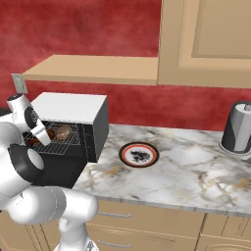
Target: Open the toaster oven door. Place the bread on the bottom rack in the toaster oven and place the chicken drumstick on the top rack.
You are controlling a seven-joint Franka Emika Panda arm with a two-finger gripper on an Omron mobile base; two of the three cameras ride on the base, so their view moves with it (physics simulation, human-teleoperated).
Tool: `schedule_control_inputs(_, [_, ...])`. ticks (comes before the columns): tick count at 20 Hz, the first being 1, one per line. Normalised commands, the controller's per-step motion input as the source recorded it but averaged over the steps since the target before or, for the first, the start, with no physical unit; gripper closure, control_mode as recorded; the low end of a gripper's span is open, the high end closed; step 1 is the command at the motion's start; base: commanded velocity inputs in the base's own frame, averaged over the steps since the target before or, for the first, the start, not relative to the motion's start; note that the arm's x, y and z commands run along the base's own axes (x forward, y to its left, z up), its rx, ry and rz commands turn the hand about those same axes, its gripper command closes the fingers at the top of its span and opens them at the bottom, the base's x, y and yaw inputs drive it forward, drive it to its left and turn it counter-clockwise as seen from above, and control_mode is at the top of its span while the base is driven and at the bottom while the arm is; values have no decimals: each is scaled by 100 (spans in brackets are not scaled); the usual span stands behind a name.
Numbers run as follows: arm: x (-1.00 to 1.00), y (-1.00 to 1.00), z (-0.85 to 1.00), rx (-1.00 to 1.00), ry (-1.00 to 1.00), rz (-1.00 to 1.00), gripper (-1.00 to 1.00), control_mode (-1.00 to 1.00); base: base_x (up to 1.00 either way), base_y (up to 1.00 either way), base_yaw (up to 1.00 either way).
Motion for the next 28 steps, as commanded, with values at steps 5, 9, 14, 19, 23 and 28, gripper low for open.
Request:
schedule_control_inputs(5, [-1,-11,0,0,0,-2,-100,-100,0,0,0])
schedule_control_inputs(9, [-1,-9,4,0,0,0,-100,-100,0,0,0])
schedule_control_inputs(14, [-5,0,24,4,0,0,-100,-100,0,0,0])
schedule_control_inputs(19, [-19,3,28,9,0,0,-100,-100,0,0,0])
schedule_control_inputs(23, [-44,0,10,8,0,0,-100,-100,0,0,0])
schedule_control_inputs(28, [-53,0,7,1,0,9,-100,-100,0,0,0])
